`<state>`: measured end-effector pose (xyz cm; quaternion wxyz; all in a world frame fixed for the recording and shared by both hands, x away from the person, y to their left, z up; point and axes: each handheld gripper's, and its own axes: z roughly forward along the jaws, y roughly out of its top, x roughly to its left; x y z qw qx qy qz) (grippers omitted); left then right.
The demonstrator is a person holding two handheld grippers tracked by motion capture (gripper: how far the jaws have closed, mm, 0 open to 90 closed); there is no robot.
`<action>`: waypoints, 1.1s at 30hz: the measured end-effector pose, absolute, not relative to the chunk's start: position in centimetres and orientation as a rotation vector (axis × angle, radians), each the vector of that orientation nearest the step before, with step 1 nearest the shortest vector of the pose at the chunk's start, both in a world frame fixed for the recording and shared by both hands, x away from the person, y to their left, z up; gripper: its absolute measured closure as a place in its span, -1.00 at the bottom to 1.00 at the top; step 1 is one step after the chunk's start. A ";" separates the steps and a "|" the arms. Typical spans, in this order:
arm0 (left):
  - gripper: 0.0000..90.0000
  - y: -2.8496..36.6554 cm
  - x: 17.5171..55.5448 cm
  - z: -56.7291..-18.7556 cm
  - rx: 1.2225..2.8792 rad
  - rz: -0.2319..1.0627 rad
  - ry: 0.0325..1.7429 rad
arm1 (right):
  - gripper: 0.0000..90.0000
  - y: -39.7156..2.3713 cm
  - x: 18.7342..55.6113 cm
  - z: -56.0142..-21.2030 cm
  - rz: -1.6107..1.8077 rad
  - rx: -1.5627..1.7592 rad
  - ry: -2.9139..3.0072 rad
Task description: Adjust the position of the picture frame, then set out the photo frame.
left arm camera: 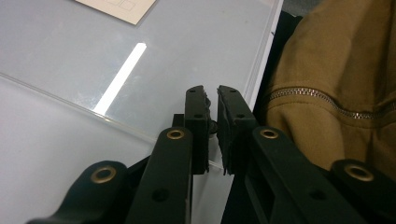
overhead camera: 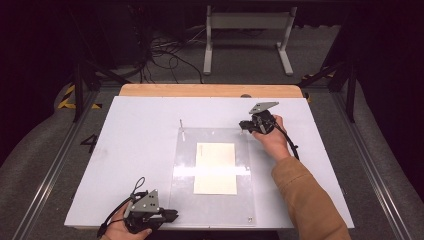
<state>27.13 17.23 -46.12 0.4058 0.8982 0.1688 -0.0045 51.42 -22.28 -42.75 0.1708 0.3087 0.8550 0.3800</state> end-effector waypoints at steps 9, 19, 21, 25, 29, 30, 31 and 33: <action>0.12 18.3 28.7 -44.6 2.042 0.055 0.531 | 0.49 -23.5 50.1 -40.9 1.250 0.881 2.265; -0.17 19.3 30.4 -43.8 1.935 0.301 0.752 | 0.23 -24.3 48.9 -41.7 1.348 0.994 2.134; -0.23 19.3 30.8 -43.8 1.932 0.328 0.800 | 0.22 -23.7 48.9 -42.0 1.337 1.002 2.120; -0.28 19.2 31.6 -43.9 1.912 0.338 0.831 | 0.38 -22.8 49.1 -42.5 1.292 0.946 2.134; -0.29 19.3 31.8 -44.1 1.910 0.330 0.844 | 0.54 -22.1 49.6 -42.9 1.251 0.931 2.150; -0.29 19.3 31.8 -44.1 1.910 0.328 0.845 | 0.56 -22.0 49.8 -43.2 1.221 0.928 2.149; -0.29 19.3 31.8 -44.2 1.909 0.331 0.850 | 0.58 -22.0 49.8 -43.3 1.214 0.928 2.148; -0.29 19.5 31.8 -44.2 1.911 0.336 0.848 | 0.66 -21.9 49.8 -43.5 1.207 0.932 2.139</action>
